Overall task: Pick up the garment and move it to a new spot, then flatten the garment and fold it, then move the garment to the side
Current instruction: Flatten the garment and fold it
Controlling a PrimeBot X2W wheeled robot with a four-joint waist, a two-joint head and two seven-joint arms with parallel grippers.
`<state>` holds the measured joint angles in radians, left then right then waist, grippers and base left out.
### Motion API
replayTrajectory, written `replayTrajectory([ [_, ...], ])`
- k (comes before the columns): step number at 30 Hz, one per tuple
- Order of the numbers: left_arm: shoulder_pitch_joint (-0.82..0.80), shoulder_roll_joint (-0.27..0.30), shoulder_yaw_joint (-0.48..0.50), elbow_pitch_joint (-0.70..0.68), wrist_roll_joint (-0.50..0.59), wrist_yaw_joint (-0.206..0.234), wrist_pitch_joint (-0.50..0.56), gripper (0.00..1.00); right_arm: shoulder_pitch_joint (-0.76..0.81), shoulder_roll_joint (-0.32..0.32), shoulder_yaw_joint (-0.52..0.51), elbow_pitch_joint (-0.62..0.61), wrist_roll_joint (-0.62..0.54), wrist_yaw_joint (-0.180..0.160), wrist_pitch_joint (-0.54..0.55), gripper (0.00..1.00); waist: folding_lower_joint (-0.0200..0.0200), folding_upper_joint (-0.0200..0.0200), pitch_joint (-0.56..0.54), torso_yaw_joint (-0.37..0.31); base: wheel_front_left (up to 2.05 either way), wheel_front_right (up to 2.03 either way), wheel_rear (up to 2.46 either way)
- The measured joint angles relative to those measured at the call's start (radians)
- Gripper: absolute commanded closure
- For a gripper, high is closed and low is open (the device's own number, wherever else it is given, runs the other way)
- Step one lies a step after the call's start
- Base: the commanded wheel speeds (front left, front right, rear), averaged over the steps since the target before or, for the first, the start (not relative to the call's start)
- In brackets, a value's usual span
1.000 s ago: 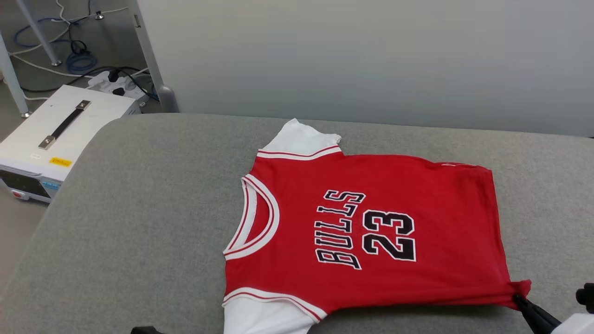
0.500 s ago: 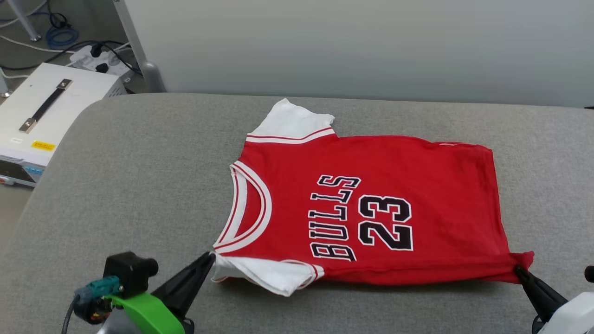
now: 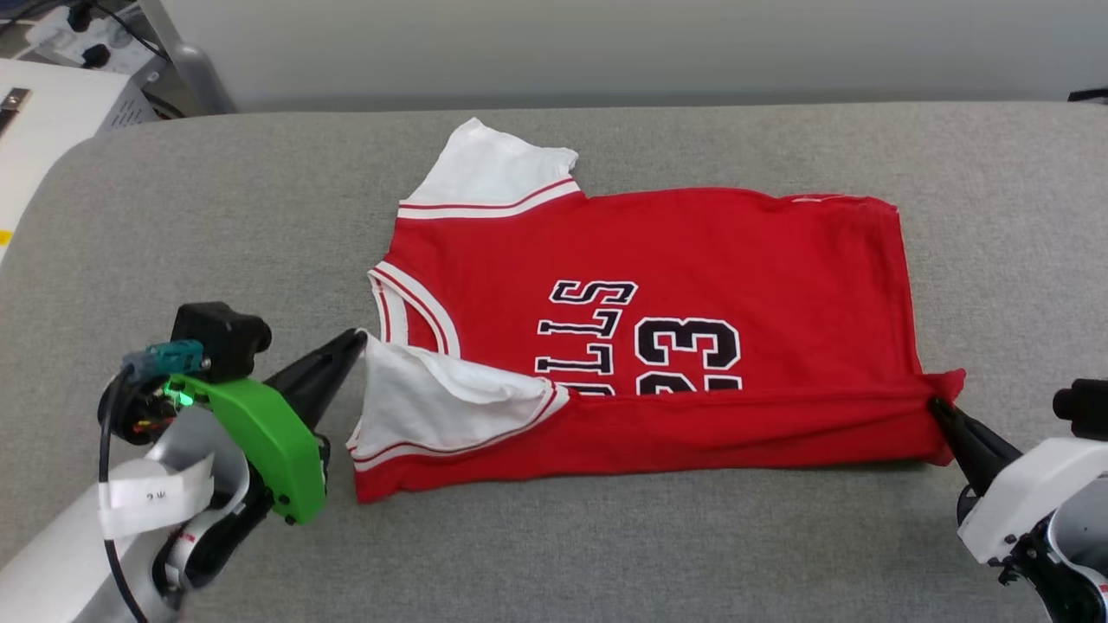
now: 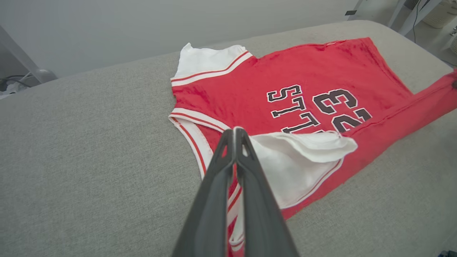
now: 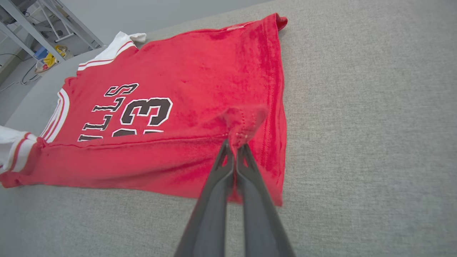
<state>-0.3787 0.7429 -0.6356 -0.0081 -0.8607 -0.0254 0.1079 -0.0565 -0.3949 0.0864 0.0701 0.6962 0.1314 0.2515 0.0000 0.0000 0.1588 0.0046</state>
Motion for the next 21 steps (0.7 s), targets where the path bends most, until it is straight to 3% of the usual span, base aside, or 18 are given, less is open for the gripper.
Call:
replayTrajectory([
  [15,-0.197,-0.063,-0.040,0.267,0.027,-0.069,0.038,1.00,-0.193,0.019,0.091,0.161,-0.067,0.000,0.007,1.00,0.0001,0.0000,0.125,-0.050,0.00,0.00,0.00],
  [16,-0.207,-0.070,-0.044,0.287,0.028,-0.072,0.038,0.76,-0.200,0.024,0.090,0.171,-0.068,0.000,-0.001,1.00,0.0001,0.0000,0.131,-0.051,0.00,0.00,0.00],
  [17,-0.216,-0.079,-0.049,0.306,0.033,-0.076,0.034,0.00,-0.206,0.030,0.088,0.183,-0.069,0.000,-0.008,0.82,0.0001,0.0000,0.136,-0.051,0.00,0.00,0.00],
  [18,-0.225,-0.088,-0.054,0.328,0.043,-0.076,0.029,0.00,-0.213,0.036,0.086,0.193,-0.078,0.000,-0.019,0.01,0.0001,0.0000,0.141,-0.052,0.00,0.00,0.00],
  [21,-0.244,-0.117,-0.063,0.384,0.078,-0.075,-0.013,0.00,-0.235,0.048,0.070,0.233,-0.114,0.000,-0.048,0.00,0.0001,0.0000,0.147,-0.050,0.00,0.00,0.00],
])
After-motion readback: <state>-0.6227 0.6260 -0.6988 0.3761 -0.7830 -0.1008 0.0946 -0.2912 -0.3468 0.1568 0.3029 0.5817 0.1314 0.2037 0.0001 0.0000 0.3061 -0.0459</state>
